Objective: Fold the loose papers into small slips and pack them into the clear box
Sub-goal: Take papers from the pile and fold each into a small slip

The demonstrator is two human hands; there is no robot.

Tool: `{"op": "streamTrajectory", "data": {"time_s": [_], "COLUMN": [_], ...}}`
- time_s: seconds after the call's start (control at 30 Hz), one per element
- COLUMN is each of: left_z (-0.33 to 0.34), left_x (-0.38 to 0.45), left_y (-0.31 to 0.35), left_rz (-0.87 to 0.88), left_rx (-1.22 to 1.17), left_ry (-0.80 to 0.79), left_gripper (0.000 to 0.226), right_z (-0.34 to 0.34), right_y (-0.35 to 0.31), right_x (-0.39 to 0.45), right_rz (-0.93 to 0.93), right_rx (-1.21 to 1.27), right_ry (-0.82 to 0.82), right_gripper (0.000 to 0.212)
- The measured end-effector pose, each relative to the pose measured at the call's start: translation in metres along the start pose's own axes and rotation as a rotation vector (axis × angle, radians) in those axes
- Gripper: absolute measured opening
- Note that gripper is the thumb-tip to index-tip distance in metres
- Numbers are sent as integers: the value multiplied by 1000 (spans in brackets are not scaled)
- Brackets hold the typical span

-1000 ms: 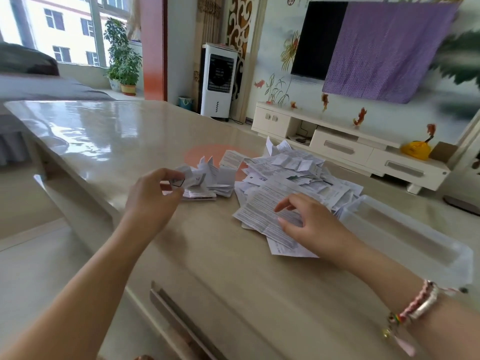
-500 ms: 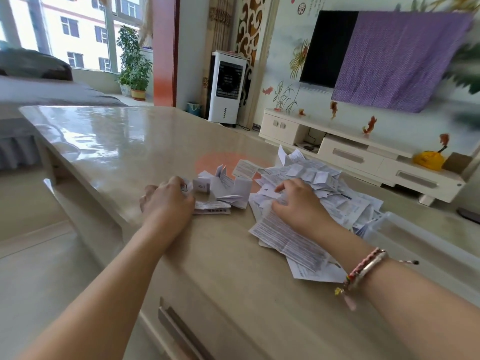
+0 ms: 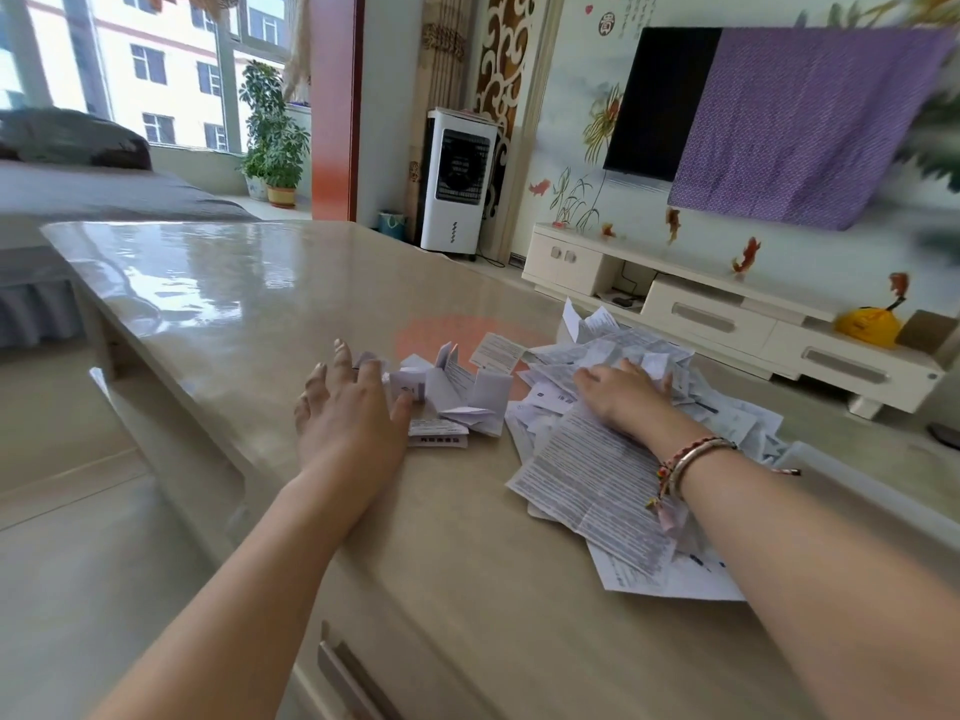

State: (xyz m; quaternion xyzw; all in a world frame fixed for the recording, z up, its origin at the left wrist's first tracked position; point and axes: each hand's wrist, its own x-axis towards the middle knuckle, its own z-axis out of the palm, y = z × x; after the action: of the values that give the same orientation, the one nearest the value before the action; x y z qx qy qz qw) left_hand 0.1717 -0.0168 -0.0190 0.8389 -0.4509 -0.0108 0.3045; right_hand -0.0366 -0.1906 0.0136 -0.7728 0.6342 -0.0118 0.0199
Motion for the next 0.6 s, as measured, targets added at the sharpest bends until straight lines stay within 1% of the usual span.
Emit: {"op": "streamTrajectory", "data": {"time_s": [0.1, 0.13, 0.2, 0.3, 0.4, 0.47, 0.53, 0.6], "left_z": [-2, -3, -4, -5, -6, -6, -3, 1], "left_x": [-4, -6, -10, -19, -32, -45, -60, -74], "left_y": [5, 6, 11, 21, 34, 44, 54, 64], "left_rz": [27, 38, 65, 118, 193, 245, 304, 384], "left_rx": [-2, -9, -32, -83, -146, -187, -245, -342], "left_ry": [27, 33, 47, 61, 80, 85, 78, 50], "left_gripper": [53, 53, 54, 54, 55, 59, 64, 71], "right_z": [2, 1, -1, -8, -14, -15, -16, -17], "right_y": [-4, -5, -5, -5, 2, 13, 31, 52], "right_x": [4, 2, -4, -25, -67, -101, -131, -153], "right_rz": [25, 25, -5, -126, -331, -485, -581, -613], "right_rx": [14, 13, 22, 123, 254, 353, 502, 646], "right_ry": [-56, -49, 32, 186, 238, 210, 92, -40], "right_gripper": [63, 62, 60, 55, 52, 50, 44, 33]}}
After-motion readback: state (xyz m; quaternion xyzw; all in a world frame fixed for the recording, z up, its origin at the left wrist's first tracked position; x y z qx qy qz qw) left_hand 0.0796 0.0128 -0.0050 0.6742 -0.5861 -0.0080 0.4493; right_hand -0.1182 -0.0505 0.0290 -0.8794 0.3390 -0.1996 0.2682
